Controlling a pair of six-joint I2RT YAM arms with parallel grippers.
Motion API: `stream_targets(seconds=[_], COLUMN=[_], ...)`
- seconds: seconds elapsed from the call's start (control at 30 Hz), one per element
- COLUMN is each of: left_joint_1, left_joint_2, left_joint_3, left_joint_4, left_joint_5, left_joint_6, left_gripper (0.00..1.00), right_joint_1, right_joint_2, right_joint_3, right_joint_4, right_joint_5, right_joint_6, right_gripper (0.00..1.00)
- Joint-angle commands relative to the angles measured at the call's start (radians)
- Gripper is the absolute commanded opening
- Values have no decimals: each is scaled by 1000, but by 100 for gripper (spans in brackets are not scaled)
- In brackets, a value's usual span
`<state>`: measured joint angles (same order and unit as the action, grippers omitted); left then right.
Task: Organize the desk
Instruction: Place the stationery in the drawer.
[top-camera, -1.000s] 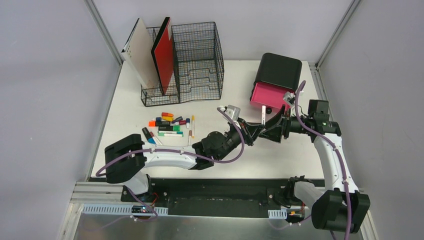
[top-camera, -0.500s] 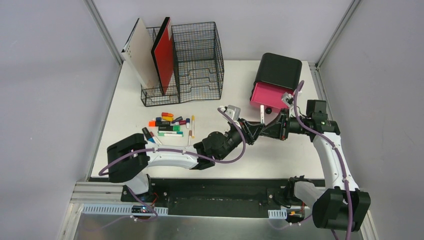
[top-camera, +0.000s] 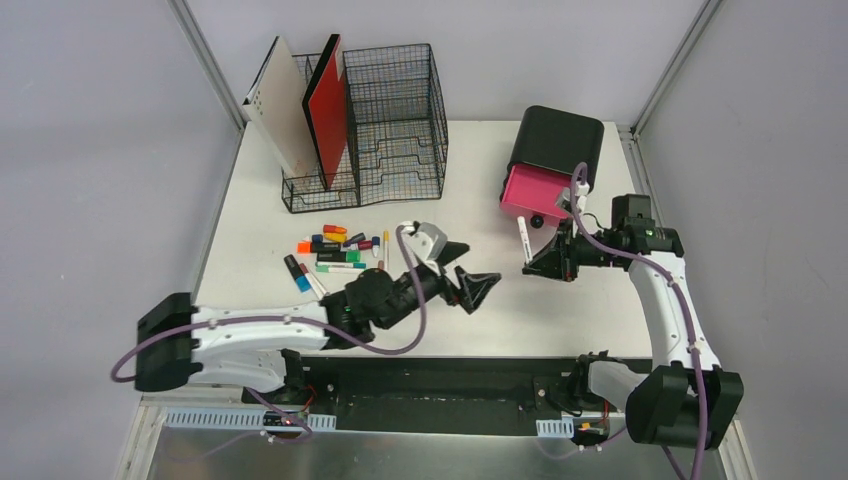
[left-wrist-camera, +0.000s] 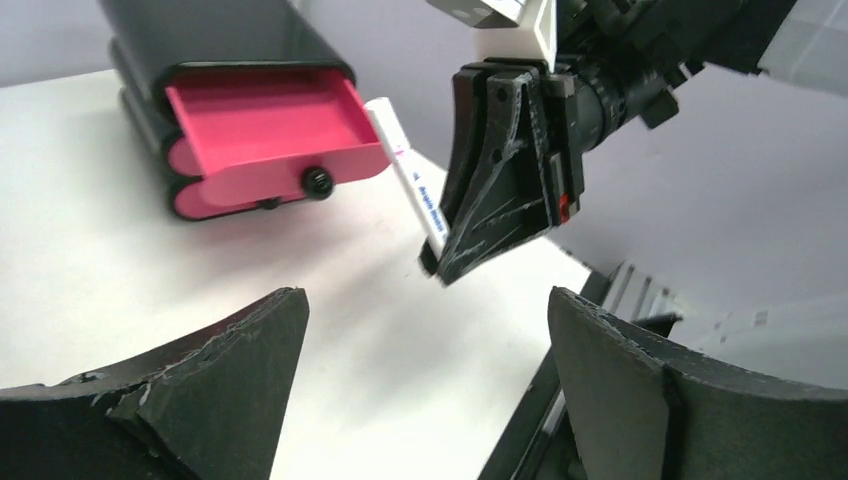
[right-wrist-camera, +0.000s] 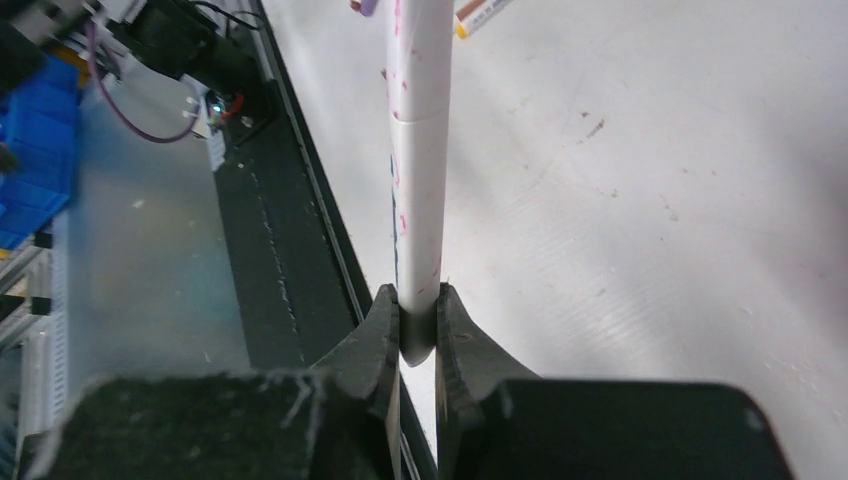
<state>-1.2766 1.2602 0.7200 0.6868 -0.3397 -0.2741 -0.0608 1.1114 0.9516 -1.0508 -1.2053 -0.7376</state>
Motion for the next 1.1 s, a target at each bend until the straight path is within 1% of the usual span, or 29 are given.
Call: stream_targets(seconds=[0.0,0.03,0.1,0.17,0.27,0.33,0.4,0.47,0.53,0.73,0.97,1.07], left_joint_1=[-6,-4,-1,4,17,24,27,26,28,28,27,27], left_joint_2=[-210,-248,-310,-362,-438,-470,-495,-536,-566,-628,-572,-534], left_joint_3=[-59,-75,-122,-199,-327,-409,-481,-497,-519,-569,-548,-531], left_joint_4=[-372,-452,-550,-571,-510,-439,-360,-380,-364,-357,-351,-349], left_joint_5=[-58,-97,-186,-265,-318,-340,-370,-390,-406,-431,-438,-440], left_joint_6=[202,230,262,286,278,277,244,224,216,192,190,190], left_gripper=[95,96,98,99,99,99,99,99,99,99,99,99], right_joint_1=[4,4,1,-2,-2,-1,-1,-1,-1,-1,12,28], right_joint_2=[-54,-71,-107,-127,-138,-139,-138,-128,-113,-27,107,163], right_joint_3=[31,22,6,-2,3,12,24,36,55,143,289,346], right_joint_4=[17,49,105,144,181,199,214,217,228,273,263,260], right_joint_5=[138,175,255,323,398,441,487,525,560,654,719,775], right_joint_6=[-64,-43,-13,3,20,20,4,-24,-38,-22,-22,-24], right_gripper=[0,0,0,0,0,0,0,0,0,0,1,1])
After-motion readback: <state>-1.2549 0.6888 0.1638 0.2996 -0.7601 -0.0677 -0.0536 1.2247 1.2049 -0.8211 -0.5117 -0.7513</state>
